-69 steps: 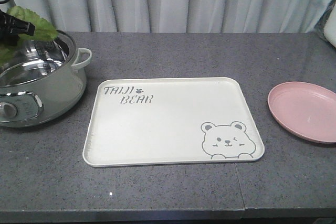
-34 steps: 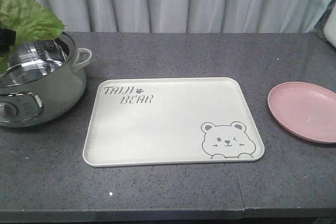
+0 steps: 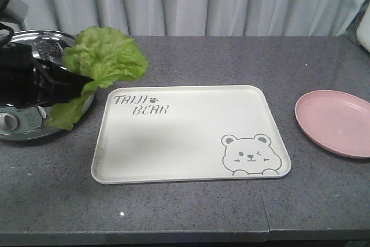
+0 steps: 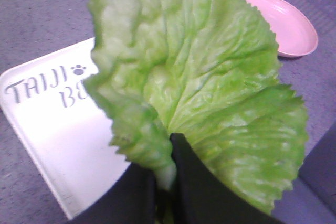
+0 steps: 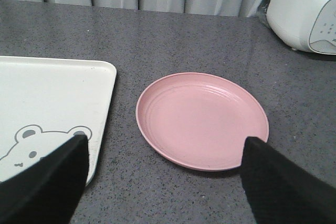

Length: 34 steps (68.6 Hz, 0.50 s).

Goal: Transfer vegetables to tray and serve
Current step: 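Lift the lettuce leaf out of the pot over the tray with left gripper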

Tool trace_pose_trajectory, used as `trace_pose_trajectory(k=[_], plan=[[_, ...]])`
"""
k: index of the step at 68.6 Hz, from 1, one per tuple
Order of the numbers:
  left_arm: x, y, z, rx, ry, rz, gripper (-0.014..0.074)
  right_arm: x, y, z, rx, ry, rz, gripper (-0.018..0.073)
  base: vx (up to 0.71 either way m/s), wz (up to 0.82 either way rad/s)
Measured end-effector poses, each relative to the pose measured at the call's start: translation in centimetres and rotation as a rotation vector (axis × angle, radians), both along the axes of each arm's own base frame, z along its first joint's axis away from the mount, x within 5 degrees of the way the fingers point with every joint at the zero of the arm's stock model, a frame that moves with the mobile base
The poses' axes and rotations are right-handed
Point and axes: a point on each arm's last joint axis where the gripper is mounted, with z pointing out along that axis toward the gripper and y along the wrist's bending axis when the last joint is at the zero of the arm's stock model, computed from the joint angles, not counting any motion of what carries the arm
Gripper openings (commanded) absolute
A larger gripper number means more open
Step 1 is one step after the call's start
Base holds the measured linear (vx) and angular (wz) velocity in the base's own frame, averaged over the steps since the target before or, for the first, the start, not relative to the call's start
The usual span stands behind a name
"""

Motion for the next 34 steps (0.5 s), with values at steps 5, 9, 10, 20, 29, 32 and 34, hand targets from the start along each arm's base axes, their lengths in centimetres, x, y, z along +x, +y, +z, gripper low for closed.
trace_pose_trajectory(k=[5, 9, 10, 20, 29, 32, 34], plan=[[-0.4, -1.3, -0.2, -0.003, -0.006, -0.038, -0.0008, -0.1, 0.1, 0.0, 0.026, 0.015, 0.002, 0.0577, 0.00, 0.00], [-0.7, -2.3, -0.5, -0.003, -0.009, -0.065, -0.0008, 0.0, 0.2, 0.0, 0.050, 0.058, 0.005, 0.0567, 0.00, 0.00], [-0.8, -2.5, -0.6, -0.002, -0.008, -0.071, -0.0008, 0.1, 0.3, 0.1, 0.055, 0.071, 0.006, 0.0564, 0.00, 0.00], [-1.5, -4.3, -1.0, -0.004, -0.020, -0.117, -0.0008, 1.4, 0.9, 0.6, 0.066, 0.237, 0.071, 0.0529, 0.00, 0.00], [-1.9, -5.3, -1.0, -0.009, -0.022, -0.152, -0.0008, 2.9, 2.2, 0.5, 0.118, 0.357, 0.204, 0.0499, 0.00, 0.00], [-1.9, -5.7, -1.2, -0.007, -0.016, -0.163, -0.0008, 3.6, 2.7, 0.4, 0.131, 0.386, 0.263, 0.0491, 0.00, 0.00], [-1.9, -5.9, -1.3, -0.007, -0.012, -0.171, -0.0008, 3.9, 3.1, 0.4, 0.157, 0.399, 0.294, 0.0487, 0.00, 0.00]])
